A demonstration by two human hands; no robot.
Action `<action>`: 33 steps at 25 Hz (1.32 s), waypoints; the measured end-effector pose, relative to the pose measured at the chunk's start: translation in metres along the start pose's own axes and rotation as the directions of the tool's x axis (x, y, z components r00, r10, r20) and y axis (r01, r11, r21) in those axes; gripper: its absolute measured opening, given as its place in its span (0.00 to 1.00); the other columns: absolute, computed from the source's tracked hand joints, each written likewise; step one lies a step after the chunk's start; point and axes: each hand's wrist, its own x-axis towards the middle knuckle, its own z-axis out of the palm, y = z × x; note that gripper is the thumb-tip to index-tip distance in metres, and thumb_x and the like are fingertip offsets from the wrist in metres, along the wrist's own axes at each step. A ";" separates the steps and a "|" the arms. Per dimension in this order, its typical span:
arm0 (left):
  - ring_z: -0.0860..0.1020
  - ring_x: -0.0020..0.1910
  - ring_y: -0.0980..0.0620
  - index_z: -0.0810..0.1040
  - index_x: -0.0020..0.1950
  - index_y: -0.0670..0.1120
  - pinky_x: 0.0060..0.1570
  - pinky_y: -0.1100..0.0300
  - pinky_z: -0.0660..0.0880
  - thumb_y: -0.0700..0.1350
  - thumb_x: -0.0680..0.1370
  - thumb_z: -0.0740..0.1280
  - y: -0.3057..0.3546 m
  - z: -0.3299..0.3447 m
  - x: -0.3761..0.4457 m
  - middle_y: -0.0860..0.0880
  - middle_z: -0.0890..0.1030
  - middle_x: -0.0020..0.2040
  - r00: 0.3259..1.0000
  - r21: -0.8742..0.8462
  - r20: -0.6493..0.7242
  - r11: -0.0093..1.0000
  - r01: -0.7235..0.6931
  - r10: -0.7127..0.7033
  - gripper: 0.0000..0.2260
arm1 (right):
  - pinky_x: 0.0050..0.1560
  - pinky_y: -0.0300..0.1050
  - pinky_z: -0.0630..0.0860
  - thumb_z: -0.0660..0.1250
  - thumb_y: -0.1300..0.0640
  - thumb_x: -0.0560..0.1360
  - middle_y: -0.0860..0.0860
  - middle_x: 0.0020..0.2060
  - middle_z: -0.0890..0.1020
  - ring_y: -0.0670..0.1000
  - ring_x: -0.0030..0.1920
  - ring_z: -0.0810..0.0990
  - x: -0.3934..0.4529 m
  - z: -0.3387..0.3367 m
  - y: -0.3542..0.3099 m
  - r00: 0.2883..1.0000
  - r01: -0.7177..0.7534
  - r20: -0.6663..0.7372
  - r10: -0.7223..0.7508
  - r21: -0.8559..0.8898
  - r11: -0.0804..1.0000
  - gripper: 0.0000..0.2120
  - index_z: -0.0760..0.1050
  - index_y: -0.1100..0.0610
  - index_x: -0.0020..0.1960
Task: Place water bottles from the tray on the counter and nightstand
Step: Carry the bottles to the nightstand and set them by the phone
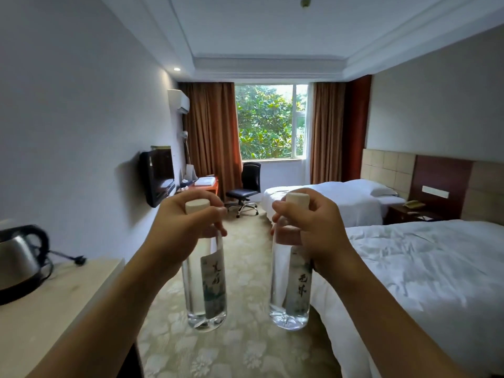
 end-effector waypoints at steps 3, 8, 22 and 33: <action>0.82 0.28 0.50 0.82 0.39 0.39 0.32 0.61 0.81 0.33 0.74 0.71 -0.045 0.001 0.079 0.45 0.83 0.31 0.999 0.046 -0.037 0.999 -0.009 0.011 0.04 | 0.33 0.49 0.82 0.73 0.62 0.73 0.58 0.34 0.83 0.57 0.33 0.82 0.090 0.002 0.033 1.000 -0.001 0.005 0.001 -0.029 1.000 0.04 0.80 0.58 0.41; 0.83 0.29 0.49 0.83 0.37 0.45 0.30 0.64 0.79 0.34 0.73 0.71 -0.124 -0.019 0.193 0.43 0.84 0.32 0.995 0.088 -0.097 0.996 -0.020 0.029 0.08 | 0.30 0.47 0.82 0.74 0.62 0.73 0.59 0.34 0.83 0.57 0.31 0.82 0.221 0.034 0.101 0.999 -0.026 0.020 0.027 -0.049 0.998 0.03 0.81 0.61 0.41; 0.82 0.27 0.52 0.82 0.39 0.38 0.28 0.64 0.79 0.29 0.73 0.68 -0.362 -0.064 0.556 0.48 0.82 0.29 0.998 0.045 -0.055 0.999 0.002 0.000 0.07 | 0.32 0.47 0.81 0.75 0.59 0.72 0.55 0.31 0.84 0.57 0.31 0.84 0.560 0.126 0.319 0.999 -0.016 -0.037 0.012 -0.118 0.993 0.05 0.82 0.55 0.37; 0.82 0.26 0.51 0.82 0.36 0.40 0.29 0.61 0.80 0.29 0.71 0.69 -0.560 0.033 0.837 0.47 0.82 0.28 0.995 0.055 -0.102 0.998 -0.015 0.021 0.09 | 0.30 0.43 0.80 0.75 0.62 0.71 0.58 0.31 0.82 0.55 0.30 0.83 0.874 0.086 0.499 1.000 -0.008 -0.007 0.008 -0.088 0.996 0.07 0.82 0.56 0.35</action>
